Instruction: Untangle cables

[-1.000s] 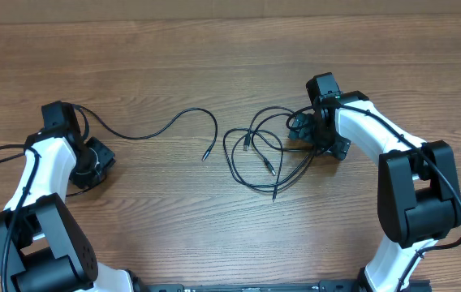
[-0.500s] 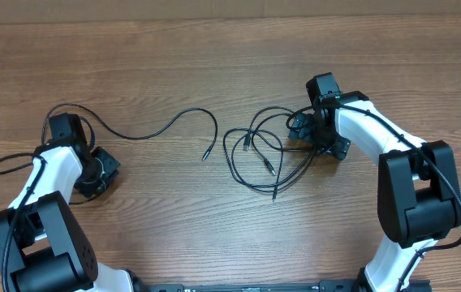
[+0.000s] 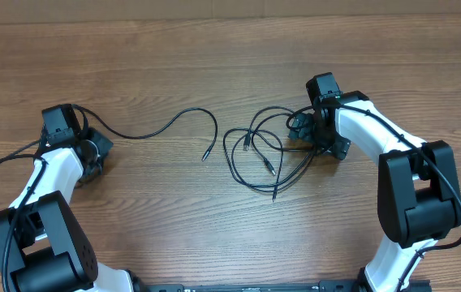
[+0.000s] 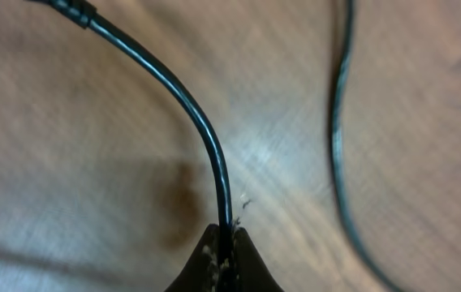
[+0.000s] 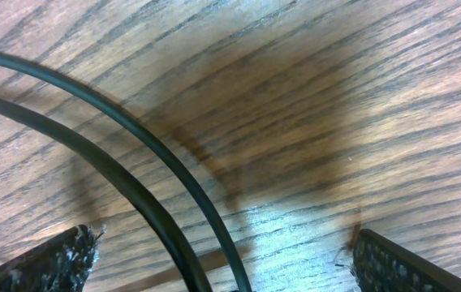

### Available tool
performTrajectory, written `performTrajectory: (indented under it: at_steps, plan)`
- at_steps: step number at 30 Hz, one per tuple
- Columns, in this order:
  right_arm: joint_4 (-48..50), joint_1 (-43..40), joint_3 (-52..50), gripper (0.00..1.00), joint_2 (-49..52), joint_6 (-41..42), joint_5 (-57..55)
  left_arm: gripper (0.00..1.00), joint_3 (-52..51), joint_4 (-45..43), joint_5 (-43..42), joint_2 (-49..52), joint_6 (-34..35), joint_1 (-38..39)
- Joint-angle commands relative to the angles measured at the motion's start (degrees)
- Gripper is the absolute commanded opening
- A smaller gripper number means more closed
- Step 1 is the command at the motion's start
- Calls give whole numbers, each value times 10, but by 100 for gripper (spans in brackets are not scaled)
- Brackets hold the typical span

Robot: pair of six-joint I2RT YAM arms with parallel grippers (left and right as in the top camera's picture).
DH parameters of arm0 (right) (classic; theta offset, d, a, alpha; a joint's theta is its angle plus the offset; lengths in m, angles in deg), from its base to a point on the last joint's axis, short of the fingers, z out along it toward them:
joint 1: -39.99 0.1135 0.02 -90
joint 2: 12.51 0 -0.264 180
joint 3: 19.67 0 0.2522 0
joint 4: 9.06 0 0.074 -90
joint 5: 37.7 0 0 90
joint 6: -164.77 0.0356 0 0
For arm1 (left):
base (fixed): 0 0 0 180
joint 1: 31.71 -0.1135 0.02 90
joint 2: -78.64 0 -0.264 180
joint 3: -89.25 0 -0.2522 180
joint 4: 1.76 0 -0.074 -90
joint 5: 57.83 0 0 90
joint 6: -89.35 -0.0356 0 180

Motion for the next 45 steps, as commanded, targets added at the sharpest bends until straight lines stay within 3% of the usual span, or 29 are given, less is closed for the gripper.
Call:
performTrajectory:
  at_steps: [1,5,8,11,15,16,18,20,22,24,25,27,40,45]
  plan:
    - [2,-3,0,100,-2,0,-3,4,-3,-36,7,6,0,2]
    - [2,-3,0,100,-2,0,-3,4,-3,-97,-16,6,-3,2]
    - [2,-3,0,100,-2,0,-3,10,-3,-132,-31,6,-3,2]
    - [2,-3,0,100,-2,0,-3,27,-3,-157,-31,6,-3,2]
    - [2,-3,0,100,-2,0,-3,66,-2,-189,-74,6,-45,2]
    - [2,-3,0,100,-2,0,-3,73,1,-191,-106,6,-68,2]
    - [2,-3,0,100,-2,0,-3,74,14,-181,-169,6,-101,2]
    - [2,-3,0,100,-2,0,-3,70,33,-152,-218,6,-111,2]
    - [2,-3,0,100,-2,0,-3,56,59,-109,-260,6,-111,2]
    - [2,-3,0,100,-2,0,-3,35,89,-60,-295,6,-111,3]
    - [2,-3,0,100,-2,0,-3,30,104,-31,-302,6,-111,4]
    - [2,-3,0,100,-2,0,-3,4,129,19,-296,6,-115,12]
    - [2,-3,0,100,-2,0,-3,4,269,256,-101,6,-209,181]
    - [2,-3,0,100,-2,0,-3,4,280,285,-45,10,-217,256]
